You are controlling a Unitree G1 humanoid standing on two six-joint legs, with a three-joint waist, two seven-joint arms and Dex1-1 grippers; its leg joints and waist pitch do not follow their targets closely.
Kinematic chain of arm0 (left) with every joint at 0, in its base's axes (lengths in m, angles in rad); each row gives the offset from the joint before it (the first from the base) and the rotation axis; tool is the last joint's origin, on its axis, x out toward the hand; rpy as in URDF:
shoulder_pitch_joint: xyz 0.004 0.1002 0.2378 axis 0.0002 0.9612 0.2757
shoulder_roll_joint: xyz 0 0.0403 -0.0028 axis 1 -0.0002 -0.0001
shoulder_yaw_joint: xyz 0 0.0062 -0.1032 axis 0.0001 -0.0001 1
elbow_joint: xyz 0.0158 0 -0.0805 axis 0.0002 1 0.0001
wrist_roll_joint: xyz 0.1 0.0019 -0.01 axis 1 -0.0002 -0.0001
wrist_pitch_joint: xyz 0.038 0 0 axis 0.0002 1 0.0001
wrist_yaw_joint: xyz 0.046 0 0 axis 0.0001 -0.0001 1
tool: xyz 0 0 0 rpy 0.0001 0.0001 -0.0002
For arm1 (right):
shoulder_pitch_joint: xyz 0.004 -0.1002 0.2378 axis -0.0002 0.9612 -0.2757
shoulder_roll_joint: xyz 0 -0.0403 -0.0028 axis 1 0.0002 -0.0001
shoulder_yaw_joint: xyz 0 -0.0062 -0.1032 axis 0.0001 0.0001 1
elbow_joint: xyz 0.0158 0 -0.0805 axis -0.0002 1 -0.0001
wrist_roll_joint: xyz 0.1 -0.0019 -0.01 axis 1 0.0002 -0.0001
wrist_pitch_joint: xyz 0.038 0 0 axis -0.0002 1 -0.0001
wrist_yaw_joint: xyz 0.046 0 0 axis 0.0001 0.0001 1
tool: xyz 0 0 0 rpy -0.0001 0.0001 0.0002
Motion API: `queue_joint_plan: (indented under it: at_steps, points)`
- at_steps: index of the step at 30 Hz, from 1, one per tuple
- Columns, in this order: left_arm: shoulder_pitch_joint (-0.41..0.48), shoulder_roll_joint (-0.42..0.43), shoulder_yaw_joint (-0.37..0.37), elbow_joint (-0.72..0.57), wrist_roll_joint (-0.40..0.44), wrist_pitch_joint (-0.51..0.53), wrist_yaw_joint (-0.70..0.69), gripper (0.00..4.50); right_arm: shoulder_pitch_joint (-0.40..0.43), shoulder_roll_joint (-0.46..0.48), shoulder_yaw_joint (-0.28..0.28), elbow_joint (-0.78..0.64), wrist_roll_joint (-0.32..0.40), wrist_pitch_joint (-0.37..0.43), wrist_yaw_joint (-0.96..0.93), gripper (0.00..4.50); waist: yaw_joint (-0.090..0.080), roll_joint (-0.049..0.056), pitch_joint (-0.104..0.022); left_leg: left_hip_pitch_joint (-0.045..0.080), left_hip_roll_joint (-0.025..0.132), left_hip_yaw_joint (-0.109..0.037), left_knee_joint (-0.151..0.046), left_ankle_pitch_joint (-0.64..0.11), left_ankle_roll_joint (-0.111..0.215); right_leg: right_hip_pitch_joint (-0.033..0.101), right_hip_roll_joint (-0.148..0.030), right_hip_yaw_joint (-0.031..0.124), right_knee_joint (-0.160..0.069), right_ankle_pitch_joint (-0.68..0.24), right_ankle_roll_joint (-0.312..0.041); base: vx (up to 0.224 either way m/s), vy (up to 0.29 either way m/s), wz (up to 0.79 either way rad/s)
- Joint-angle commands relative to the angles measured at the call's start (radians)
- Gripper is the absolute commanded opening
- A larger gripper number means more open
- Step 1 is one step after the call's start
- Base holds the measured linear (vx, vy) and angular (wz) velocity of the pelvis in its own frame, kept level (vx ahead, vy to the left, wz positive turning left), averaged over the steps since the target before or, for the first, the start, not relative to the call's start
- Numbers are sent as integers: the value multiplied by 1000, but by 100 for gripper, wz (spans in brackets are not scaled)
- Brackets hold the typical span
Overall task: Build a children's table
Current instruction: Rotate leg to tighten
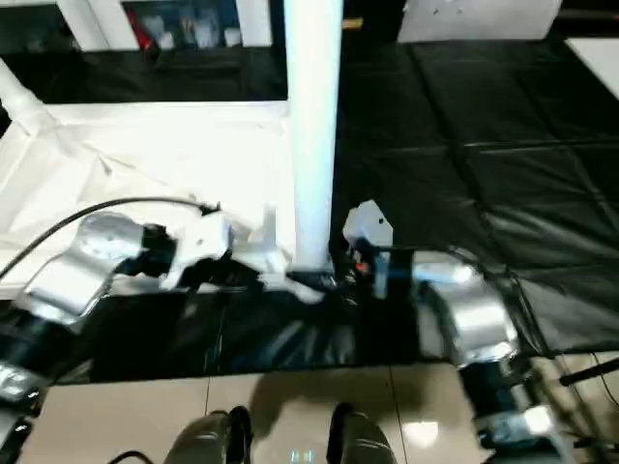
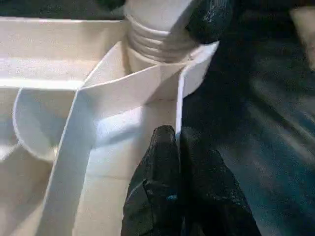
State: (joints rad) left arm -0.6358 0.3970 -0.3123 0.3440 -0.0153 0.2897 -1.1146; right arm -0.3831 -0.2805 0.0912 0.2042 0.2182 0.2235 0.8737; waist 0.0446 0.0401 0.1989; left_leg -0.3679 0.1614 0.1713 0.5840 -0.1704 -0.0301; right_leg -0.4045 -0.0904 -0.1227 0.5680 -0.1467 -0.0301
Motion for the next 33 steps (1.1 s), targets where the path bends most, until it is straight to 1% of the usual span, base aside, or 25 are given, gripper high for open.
queue_joint_plan:
  at_steps: [1, 2, 3, 4, 5, 6, 7, 8, 9, 10, 12, 13, 14, 15, 17, 18, 19, 20, 21, 22, 25, 26, 27, 30, 33]
  points:
    - [-66, -115, 34, 34, 25, 107, 264, 0, 17, 109, 107, 23, -29, 50, -91, 266, -26, 4, -36, 61, 59, -51, -73, -562, -30, 9, -67, 1, -156, -815, -18, -103, 31, 2]
    - [-88, -155, 54, 46, 27, 163, 330, 0, -2, 154, 96, 45, -44, 51, -167, 266, -47, 24, -37, 64, 83, -63, -92, -709, -40, 33, -38, -57, -147, -709, 8, -103, 31, 2]
    - [-96, -169, 59, 48, 26, 182, 348, 0, -11, 173, 89, 56, -50, 44, -200, 265, -36, 40, -35, -17, 126, -77, -162, -813, -52, 101, -25, -29, 24, -512, -29, -144, 70, -5]
    - [-107, -186, 70, 52, 32, 202, 385, 0, -22, 196, 76, 65, -49, 56, -237, 265, -9, 46, -44, -49, 110, -51, -208, -862, -67, 100, -7, 14, 110, -191, -50, -105, 69, -2]
    - [-119, -204, 82, 58, 40, 219, 426, 0, -35, 219, 62, 77, -51, 70, -283, 265, -7, 32, -46, -24, 105, -44, -222, -862, -74, 80, -2, 43, 134, -213, -49, -105, 69, -2]
    - [-128, -215, 87, 63, 49, 223, 452, 0, -45, 238, 48, 88, -57, 68, -327, 265, -7, -25, -58, 64, 45, -37, -123, -648, -102, 2, -69, 118, -9, -610, -50, 0, 0, 0]
    - [-136, -226, 94, 69, 55, 226, 480, 0, -52, 253, 36, 97, -58, 69, -361, 265, -20, -46, -56, 68, 16, -57, -20, -461, -62, -10, -139, 117, -95, -852, -78, 70, -55, -15]
    - [-150, -248, 112, 81, 61, 229, 537, 0, -64, 277, 16, 111, -56, 74, -411, 265, -2, -46, -55, -7, -9, -67, 7, -96, 12, 58, -155, 140, -100, -940, -46, 70, -55, -15]
    - [-164, -269, 132, 92, 68, 235, 591, 0, -73, 301, -2, 122, -58, 76, -463, 265, 5, -23, -48, -13, 13, -69, -32, -40, 5, 51, -133, 109, -94, -842, -65, 29, -24, -19]
    - [-187, -318, 167, 93, 96, 264, 691, 0, -91, 340, -16, 154, -130, 61, -576, 265, -4, -10, -57, -19, 35, -70, -70, -104, -7, 54, -88, 90, -65, -655, -107, 0, 0, 0]
    - [-189, -324, 167, 81, 99, 272, 698, 0, -103, 349, -23, 175, -143, 73, -613, 265, -19, 8, -69, -5, 61, -75, -91, -259, -22, 42, -65, 90, -38, -401, -173, 0, 0, 0]
    - [-188, -324, 165, 73, 97, 279, 692, 0, -108, 355, -37, 182, -138, 75, -630, 265, -27, 4, -67, -14, 58, -74, -93, -290, -16, 46, -63, 90, -33, -351, -186, 12, 51, -13]
    - [-184, -322, 162, 64, 95, 278, 684, 0, -110, 361, -54, 185, -123, 69, -637, 265, -35, 0, -72, -42, 51, -80, -94, -270, 8, 71, -72, 83, -23, -268, -197, 12, 51, -13]
    - [-171, -311, 149, 45, 92, 273, 654, 0, -111, 365, -73, 181, -103, 60, -632, 265, -48, 0, -86, -50, 48, -81, -87, -211, 44, 79, -77, 76, -22, -193, -205, 23, 53, -27]
    - [-160, -300, 140, 33, 93, 266, 638, 0, -108, 366, -80, 174, -98, 58, -630, 265, -54, 0, -103, -45, 50, -71, -65, -65, 118, 68, -79, 79, -15, -3, -257, 54, 30, -14]
    - [-157, -297, 137, 28, 93, 264, 635, 0, -107, 366, -81, 172, -97, 58, -633, 265, -52, 5, -111, -41, 50, -63, -52, 74, 184, 62, -75, 80, 4, 179, -302, 73, 11, 1]
    - [-155, -296, 135, 27, 93, 263, 634, 0, -107, 366, -82, 171, -97, 58, -634, 265, -54, 4, -111, -41, 51, -62, -47, 134, 220, 59, -72, 80, 13, 252, -318, 60, 8, 1]
    - [-148, -287, 130, 19, 94, 261, 621, 0, -108, 368, -83, 174, -101, 49, -633, 265, -54, 4, -107, -41, 51, -59, -41, 198, 282, 54, -71, 77, 19, 316, -339, 60, 8, 1]
    - [-135, -270, 119, 6, 91, 242, 593, 0, -109, 367, -81, 180, -115, 34, -620, 265, -51, 2, -105, -44, 51, -54, -37, 194, 313, 53, -77, 78, 19, 313, -347, 0, 0, 0]
    - [-131, -265, 115, 0, 88, 243, 581, 0, -109, 367, -79, 180, -122, 27, -617, 265, -47, 3, -106, -47, 52, -52, -35, 172, 320, 55, -82, 78, 20, 290, -348, 0, 0, 0]
    - [-108, -227, 94, -32, 76, 236, 518, 0, -102, 358, -89, 162, -109, 4, -625, 281, -41, 3, -96, -44, 60, -49, -42, 84, 297, 49, -82, 79, 10, 173, -337, 0, 0, 0]
    - [-104, -221, 90, -38, 74, 233, 506, 0, -101, 355, -90, 158, -105, -1, -627, 300, -38, 6, -89, -41, 63, -47, -50, -3, 252, 45, -81, 81, -2, 60, -324, 0, 0, 0]
    - [-101, -215, 88, -40, 75, 230, 502, 0, -99, 350, -89, 152, -104, -2, -625, 308, -35, 7, -86, -39, 65, -46, -53, -38, 232, 44, -82, 83, -7, 19, -317, 0, 0, 0]
    - [-80, -181, 77, -54, 77, 216, 468, 0, -77, 316, -80, 99, -102, -17, -591, 331, -29, 5, -76, -33, 66, -42, -71, -197, 122, 42, -81, 89, -26, -170, -275, 0, 0, 0]
    - [-42, -123, 65, -78, 74, 177, 405, 0, -33, 247, -85, -9, -86, -28, -502, 360, -24, 4, -79, -31, 69, -40, -77, -203, 84, 37, -78, 95, -28, -188, -238, 0, 0, 0]
